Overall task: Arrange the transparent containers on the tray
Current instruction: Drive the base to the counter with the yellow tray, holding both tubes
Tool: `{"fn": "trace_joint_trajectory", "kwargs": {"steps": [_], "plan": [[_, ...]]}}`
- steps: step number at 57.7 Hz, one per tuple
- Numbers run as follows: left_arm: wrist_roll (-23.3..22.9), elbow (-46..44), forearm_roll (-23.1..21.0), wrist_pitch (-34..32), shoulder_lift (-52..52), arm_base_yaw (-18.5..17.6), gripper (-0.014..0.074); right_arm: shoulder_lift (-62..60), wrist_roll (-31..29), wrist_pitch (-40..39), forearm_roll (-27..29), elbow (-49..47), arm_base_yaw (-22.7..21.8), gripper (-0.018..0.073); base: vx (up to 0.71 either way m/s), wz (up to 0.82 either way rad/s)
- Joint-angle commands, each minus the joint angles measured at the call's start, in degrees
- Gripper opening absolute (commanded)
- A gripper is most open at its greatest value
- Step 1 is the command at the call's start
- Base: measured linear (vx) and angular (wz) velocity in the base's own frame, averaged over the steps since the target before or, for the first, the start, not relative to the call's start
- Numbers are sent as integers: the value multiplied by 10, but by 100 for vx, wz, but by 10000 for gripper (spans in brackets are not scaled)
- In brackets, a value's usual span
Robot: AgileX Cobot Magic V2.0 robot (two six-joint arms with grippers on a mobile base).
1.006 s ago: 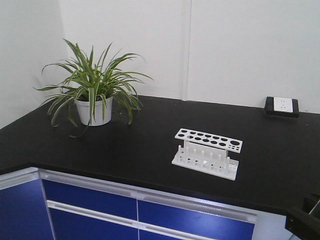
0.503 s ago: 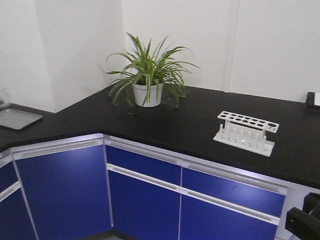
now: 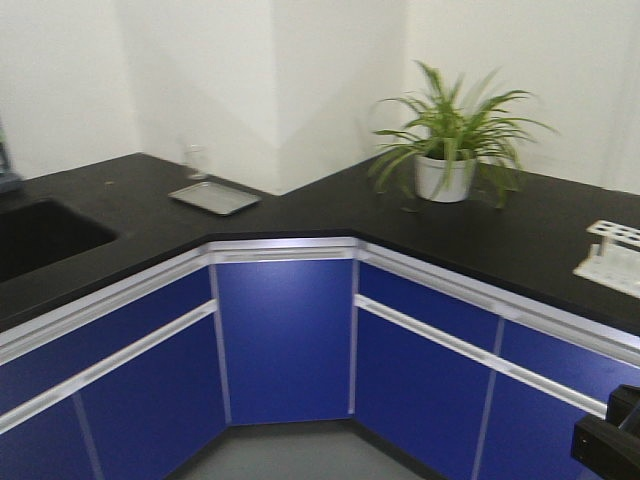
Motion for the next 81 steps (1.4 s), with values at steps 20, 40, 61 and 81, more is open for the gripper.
{"fn": "trace_joint_trajectory", "kwargs": {"steps": [20, 40, 61, 81], "plan": [[-3, -15, 5, -42, 3, -3, 75, 1, -5, -48, 2, -18, -3, 64, -16, 60], [-3, -15, 5, -42, 3, -3, 75, 1, -5, -50, 2, -18, -3, 64, -9, 52], [-3, -15, 5, -42, 3, -3, 75, 1, -5, -50, 2, -18, -3, 64, 1, 60], [-3, -15, 5, -42, 3, -3, 75, 1, -5, -50, 2, -18, -3, 64, 11, 51]]}}
